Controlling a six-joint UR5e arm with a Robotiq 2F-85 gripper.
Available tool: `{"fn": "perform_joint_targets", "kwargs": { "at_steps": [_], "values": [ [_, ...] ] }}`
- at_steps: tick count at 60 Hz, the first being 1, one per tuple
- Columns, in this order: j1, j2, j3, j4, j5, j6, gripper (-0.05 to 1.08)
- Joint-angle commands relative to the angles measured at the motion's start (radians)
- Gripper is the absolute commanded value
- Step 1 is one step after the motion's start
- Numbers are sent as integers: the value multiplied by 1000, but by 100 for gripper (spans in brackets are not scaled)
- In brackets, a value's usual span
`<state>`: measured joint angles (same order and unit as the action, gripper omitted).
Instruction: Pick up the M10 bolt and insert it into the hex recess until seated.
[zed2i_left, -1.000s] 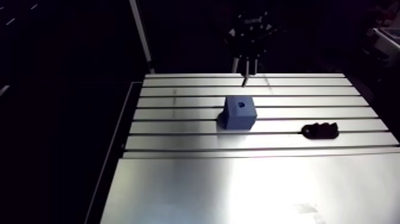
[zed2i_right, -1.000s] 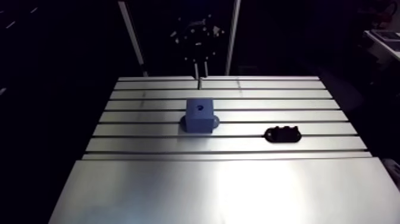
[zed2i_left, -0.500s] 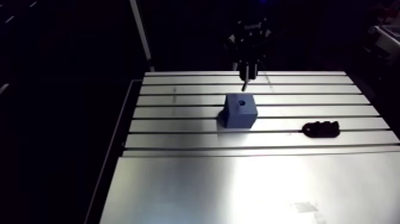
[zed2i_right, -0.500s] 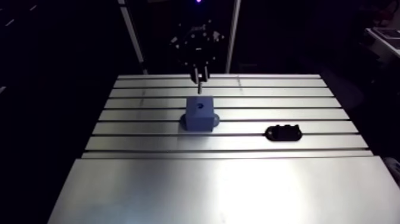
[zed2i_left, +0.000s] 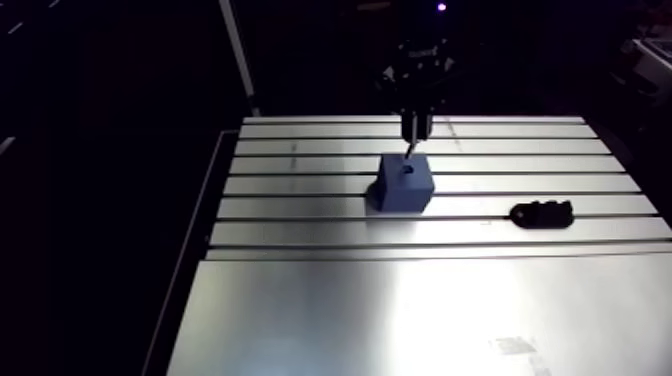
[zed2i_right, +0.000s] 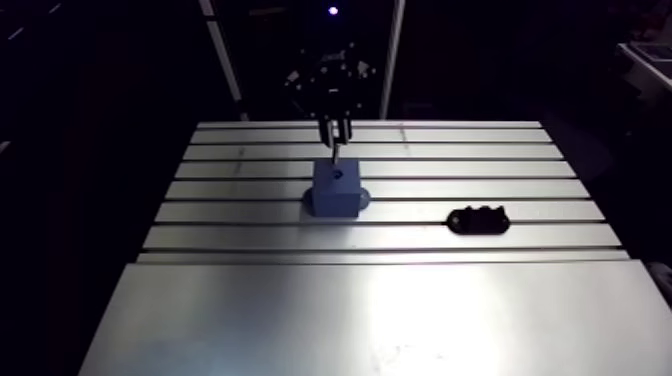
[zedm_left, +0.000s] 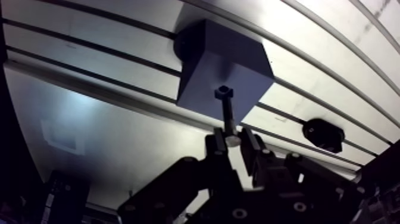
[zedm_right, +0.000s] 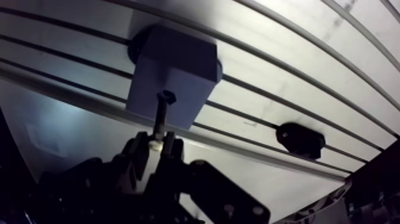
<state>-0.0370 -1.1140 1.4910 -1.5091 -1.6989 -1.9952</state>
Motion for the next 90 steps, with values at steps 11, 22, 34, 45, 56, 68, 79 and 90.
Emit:
{"fn": "perform_joint_targets", "kwargs": {
  "at_steps": [11, 22, 34, 45, 56, 68, 79, 90],
  "values": [
    [0, 7, 5, -3, 0, 0, 99],
    [0, 9, 7, -1, 0, 0, 99],
    [0, 9, 7, -1, 0, -1, 99],
    [0, 10, 13, -3, 0, -1, 99],
    [-1, 9, 13, -3, 0, -1, 99],
    [-1, 7, 20, -3, 0, -3, 99],
    [-1, 7, 25, -3, 0, -3, 99],
    [-1, 7, 25, -3, 0, -3, 99]
  ]
}}
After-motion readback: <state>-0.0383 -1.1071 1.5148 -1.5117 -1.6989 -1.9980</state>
